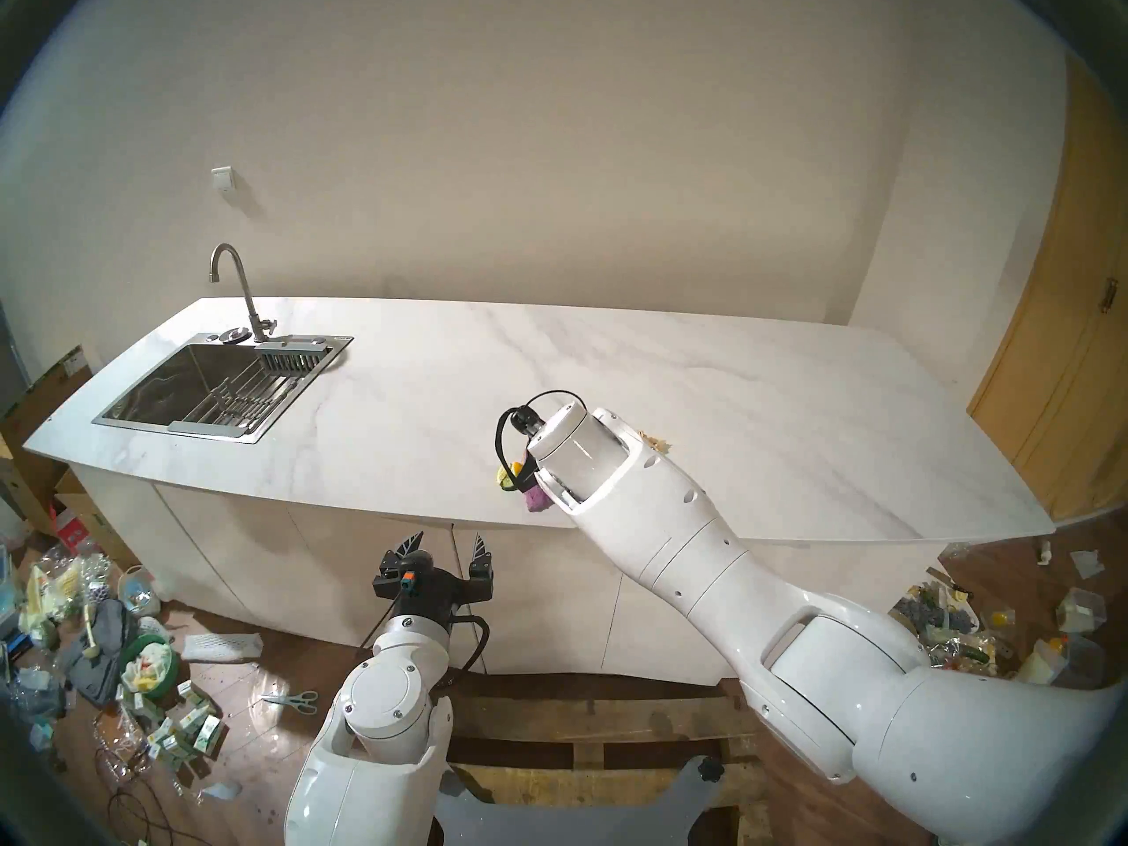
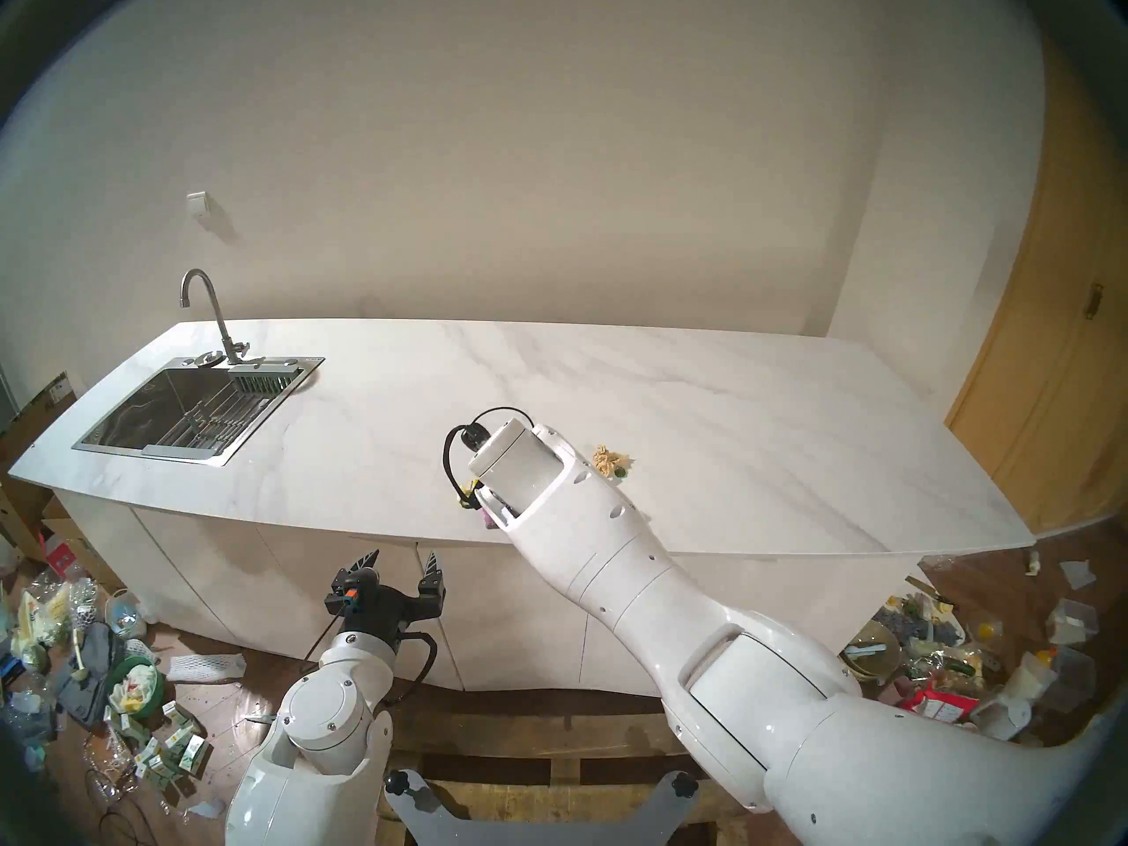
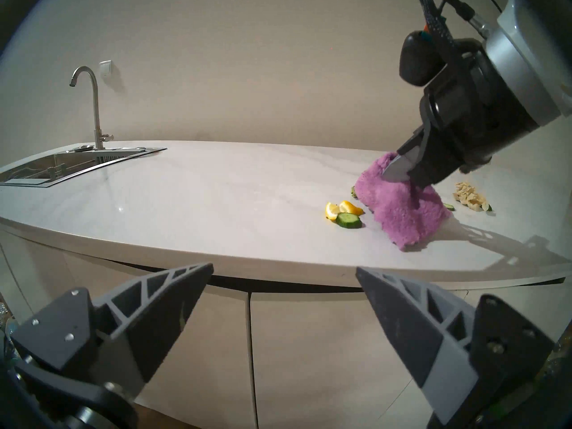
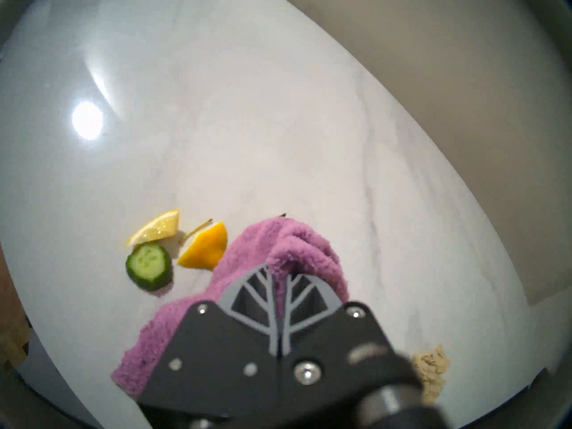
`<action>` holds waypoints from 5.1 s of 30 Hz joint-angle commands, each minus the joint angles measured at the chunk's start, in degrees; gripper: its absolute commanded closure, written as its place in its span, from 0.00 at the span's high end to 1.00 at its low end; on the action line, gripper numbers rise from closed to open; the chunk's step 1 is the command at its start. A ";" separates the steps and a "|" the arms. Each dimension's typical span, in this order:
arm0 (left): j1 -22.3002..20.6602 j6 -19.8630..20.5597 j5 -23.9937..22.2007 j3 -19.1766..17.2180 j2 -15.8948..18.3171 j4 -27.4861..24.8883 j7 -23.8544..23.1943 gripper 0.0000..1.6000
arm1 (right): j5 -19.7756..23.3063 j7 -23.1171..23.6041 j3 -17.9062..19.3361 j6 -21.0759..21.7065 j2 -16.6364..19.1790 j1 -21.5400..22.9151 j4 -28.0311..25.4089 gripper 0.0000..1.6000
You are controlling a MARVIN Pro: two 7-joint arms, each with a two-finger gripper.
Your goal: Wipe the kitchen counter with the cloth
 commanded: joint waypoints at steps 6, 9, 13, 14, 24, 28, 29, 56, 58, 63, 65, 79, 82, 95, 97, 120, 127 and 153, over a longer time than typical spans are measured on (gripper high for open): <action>-0.31 -0.39 -0.11 0.12 0.08 -1.69 -0.28 1.00 | -0.71 1.27 0.22 -1.88 6.88 -2.40 -10.99 0.00; -0.32 -0.39 -0.11 0.12 0.08 -1.67 -0.28 1.00 | -0.35 1.65 0.77 -2.05 7.44 -2.63 -12.39 0.00; -0.35 -0.40 -0.09 0.12 0.07 -1.62 -0.25 1.00 | -1.02 1.21 0.98 -3.61 8.67 -2.45 -15.00 0.00; -0.35 -0.40 -0.09 0.12 0.07 -1.62 -0.26 1.00 | -1.41 0.66 1.00 -4.08 9.14 -2.74 -15.81 0.00; -0.33 -0.39 -0.10 0.12 0.08 -1.65 -0.27 1.00 | -0.03 -0.34 5.13 -4.96 10.65 -4.65 -22.82 0.00; -0.30 -0.39 -0.11 0.12 0.09 -1.70 -0.29 1.00 | 0.26 -0.73 6.34 -4.85 11.57 -5.61 -25.58 0.00; -0.29 -0.38 -0.12 0.12 0.10 -1.72 -0.29 1.00 | 0.27 -0.74 6.52 -4.83 11.93 -5.78 -26.24 0.00; -0.30 -0.37 -0.13 0.13 0.10 -1.70 -0.27 1.00 | -2.35 -12.38 15.36 -11.35 11.73 -1.35 -10.65 0.00; -0.31 -0.37 -0.12 0.13 0.10 -1.68 -0.26 1.00 | -2.61 -12.34 16.01 -11.59 11.74 -0.72 -9.31 0.00; -0.29 -0.37 -0.13 0.13 0.11 -1.72 -0.27 1.00 | -4.43 -12.23 16.07 -13.12 12.52 1.45 -3.12 0.00; -0.27 -0.36 -0.14 0.13 0.12 -1.75 -0.29 1.00 | -4.89 -11.75 14.94 -13.97 13.17 3.15 0.87 0.00; -0.22 -0.33 -0.17 0.13 0.14 -1.84 -0.33 1.00 | -9.51 -1.66 6.94 -20.58 20.13 4.35 11.40 0.00; -0.20 -0.32 -0.19 0.13 0.15 -1.88 -0.35 1.00 | -11.67 1.09 3.78 -23.19 21.98 3.84 11.74 0.00; -0.18 -0.29 -0.22 0.13 0.17 -1.92 -0.37 1.00 | -11.22 3.39 1.06 -24.13 21.06 -1.43 6.38 0.00; -0.19 -0.30 -0.21 0.13 0.17 -1.90 -0.36 1.00 | -11.21 3.13 0.81 -23.96 20.66 -2.17 5.17 0.00; -0.35 -0.37 -0.13 0.15 0.11 -1.61 -0.21 1.00 | -8.81 1.87 -2.24 -16.94 10.41 -5.60 -5.90 0.00; -0.35 -0.38 -0.14 0.15 0.12 -1.61 -0.21 1.00 | -9.47 -0.40 -4.61 -13.59 6.38 -5.58 -6.06 0.00; -0.38 -0.38 -0.13 0.16 0.11 -1.56 -0.18 1.00 | -7.63 -7.69 -10.48 -9.52 -7.31 2.89 7.03 0.00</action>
